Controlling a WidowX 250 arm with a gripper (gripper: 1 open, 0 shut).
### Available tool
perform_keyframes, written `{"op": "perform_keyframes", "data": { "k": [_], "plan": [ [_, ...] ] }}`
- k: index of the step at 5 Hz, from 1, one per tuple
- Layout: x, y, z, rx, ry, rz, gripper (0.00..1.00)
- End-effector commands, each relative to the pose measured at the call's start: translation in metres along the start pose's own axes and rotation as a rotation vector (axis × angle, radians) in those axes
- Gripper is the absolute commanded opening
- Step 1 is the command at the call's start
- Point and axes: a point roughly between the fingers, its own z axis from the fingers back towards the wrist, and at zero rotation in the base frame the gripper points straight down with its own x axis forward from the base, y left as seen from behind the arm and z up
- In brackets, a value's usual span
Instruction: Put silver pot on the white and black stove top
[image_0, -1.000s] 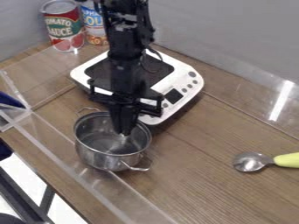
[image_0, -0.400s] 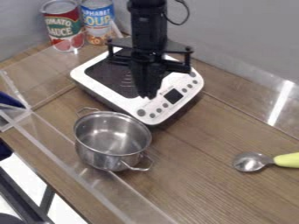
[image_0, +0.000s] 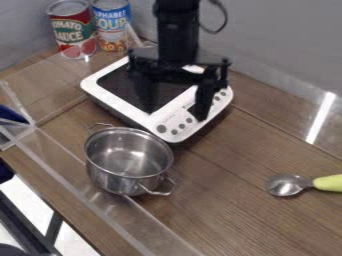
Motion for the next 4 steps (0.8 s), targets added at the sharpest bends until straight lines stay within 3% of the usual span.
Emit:
{"op": "perform_keyframes", "data": {
  "k": [1, 2, 4],
  "plan": [
    [-0.006, 0.005, -0.010, 0.001, -0.046, -0.013, 1.00],
    [-0.006, 0.005, -0.018, 0.004, -0.049, -0.012, 1.00],
    [0.000, 0.032, -0.038, 0.005, -0.066, 0.009, 1.00]
  ]
}}
